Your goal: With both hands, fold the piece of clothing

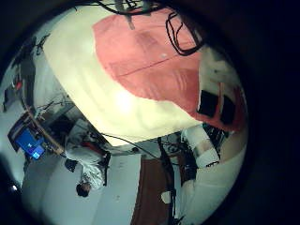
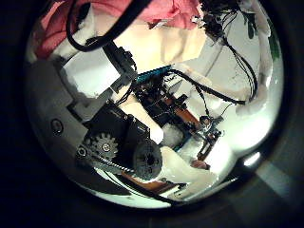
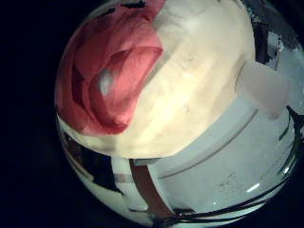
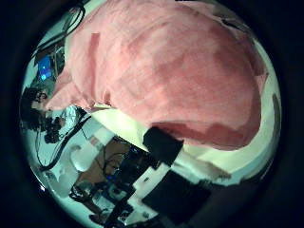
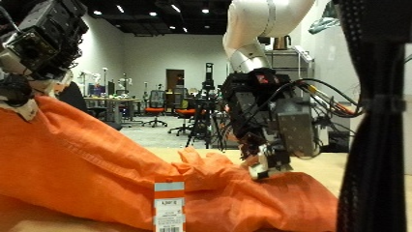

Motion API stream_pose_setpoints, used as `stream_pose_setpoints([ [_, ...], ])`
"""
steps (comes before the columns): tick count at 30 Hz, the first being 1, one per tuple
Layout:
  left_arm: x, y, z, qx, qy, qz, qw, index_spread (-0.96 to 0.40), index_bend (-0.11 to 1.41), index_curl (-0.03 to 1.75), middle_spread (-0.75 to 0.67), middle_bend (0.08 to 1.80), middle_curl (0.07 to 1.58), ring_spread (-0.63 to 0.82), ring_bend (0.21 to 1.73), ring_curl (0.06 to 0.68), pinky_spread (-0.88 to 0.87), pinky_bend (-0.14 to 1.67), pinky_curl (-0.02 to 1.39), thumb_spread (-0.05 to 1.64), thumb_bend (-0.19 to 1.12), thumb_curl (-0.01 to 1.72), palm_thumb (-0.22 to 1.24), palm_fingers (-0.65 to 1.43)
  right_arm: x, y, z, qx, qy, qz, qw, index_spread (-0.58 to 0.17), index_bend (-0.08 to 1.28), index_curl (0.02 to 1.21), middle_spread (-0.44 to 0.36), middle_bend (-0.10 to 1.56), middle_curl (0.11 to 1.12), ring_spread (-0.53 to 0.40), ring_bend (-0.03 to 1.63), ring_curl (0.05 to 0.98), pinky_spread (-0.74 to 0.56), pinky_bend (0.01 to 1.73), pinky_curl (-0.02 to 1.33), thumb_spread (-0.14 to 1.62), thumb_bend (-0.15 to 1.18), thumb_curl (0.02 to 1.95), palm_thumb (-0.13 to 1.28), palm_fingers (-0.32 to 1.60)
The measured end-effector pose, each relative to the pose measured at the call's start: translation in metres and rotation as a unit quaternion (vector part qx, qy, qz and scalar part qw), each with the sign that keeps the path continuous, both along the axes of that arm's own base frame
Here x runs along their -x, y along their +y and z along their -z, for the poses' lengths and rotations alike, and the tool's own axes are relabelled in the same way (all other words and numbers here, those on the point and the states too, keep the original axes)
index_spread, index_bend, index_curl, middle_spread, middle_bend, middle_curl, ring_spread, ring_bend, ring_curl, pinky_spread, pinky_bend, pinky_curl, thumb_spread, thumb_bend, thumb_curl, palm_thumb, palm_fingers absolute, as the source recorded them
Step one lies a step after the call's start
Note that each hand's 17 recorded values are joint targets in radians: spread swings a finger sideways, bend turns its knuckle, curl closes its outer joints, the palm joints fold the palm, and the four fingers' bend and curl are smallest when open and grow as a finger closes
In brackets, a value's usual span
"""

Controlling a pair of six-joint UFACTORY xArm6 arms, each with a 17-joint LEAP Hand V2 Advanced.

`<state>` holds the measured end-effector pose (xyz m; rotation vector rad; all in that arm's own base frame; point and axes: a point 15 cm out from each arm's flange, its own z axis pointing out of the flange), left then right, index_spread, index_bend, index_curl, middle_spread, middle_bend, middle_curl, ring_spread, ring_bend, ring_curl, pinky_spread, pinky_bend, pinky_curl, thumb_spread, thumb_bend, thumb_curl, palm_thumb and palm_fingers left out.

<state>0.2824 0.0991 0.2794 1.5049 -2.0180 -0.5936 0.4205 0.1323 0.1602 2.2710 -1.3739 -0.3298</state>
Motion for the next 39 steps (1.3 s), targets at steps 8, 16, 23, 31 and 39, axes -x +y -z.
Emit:
stream_pose_setpoints([
  [8,-0.001,-0.002,0.000,-0.001,-0.001,0.002,1.0000,-0.58,0.17,1.43,-0.67,0.80,1.18,-0.44,1.34,0.567,-0.63,1.19,0.66,0.92,-0.02,0.73,0.86,1.01,0.008,-0.007,-0.002,0.012,0.016,-0.005,1.000,-0.352,0.21,0.47,-0.193,0.65,0.49,-0.286,0.97,0.369,-0.49,0.81,0.43,1.00,-0.01,0.33,0.52,1.12],
  [16,-0.001,-0.002,0.000,-0.003,-0.001,0.000,1.0000,-0.57,0.17,1.44,-0.67,0.80,1.18,-0.45,1.34,0.566,-0.63,1.19,0.66,0.92,-0.02,0.73,0.86,1.01,0.007,-0.007,-0.015,0.005,0.009,-0.004,1.000,-0.429,0.57,0.66,-0.233,0.95,0.61,-0.281,1.12,0.453,-0.52,0.94,0.49,1.00,0.01,0.39,0.73,1.40],
  [23,0.000,-0.002,-0.002,-0.004,-0.001,0.000,1.0000,-0.56,0.17,1.44,-0.67,0.80,1.18,-0.45,1.34,0.565,-0.63,1.19,0.66,0.92,-0.02,0.73,0.86,1.01,0.005,-0.008,-0.046,-0.012,-0.023,0.003,1.000,-0.394,0.82,0.81,-0.194,1.14,0.70,-0.242,1.27,0.533,-0.40,1.16,0.60,1.13,0.02,0.41,0.85,1.26],
  [31,0.000,-0.001,-0.007,-0.004,-0.009,-0.001,1.0000,-0.56,0.17,1.44,-0.67,0.80,1.18,-0.45,1.34,0.565,-0.63,1.19,0.66,0.92,-0.02,0.73,0.86,1.01,0.027,-0.017,-0.091,-0.026,-0.060,0.004,0.998,-0.352,0.92,0.90,-0.166,1.24,0.75,-0.220,1.36,0.586,-0.32,1.25,0.68,1.31,0.04,0.40,0.92,1.14],
  [39,-0.007,0.004,-0.016,-0.008,-0.025,-0.007,0.9996,-0.55,0.17,1.44,-0.67,0.80,1.18,-0.45,1.33,0.565,-0.63,1.19,0.66,0.92,-0.02,0.73,0.86,1.01,0.034,-0.017,-0.138,-0.044,-0.112,0.006,0.993,-0.327,0.94,0.94,-0.154,1.26,0.77,-0.214,1.38,0.609,-0.29,1.26,0.71,1.37,0.02,0.40,0.94,1.11],
])
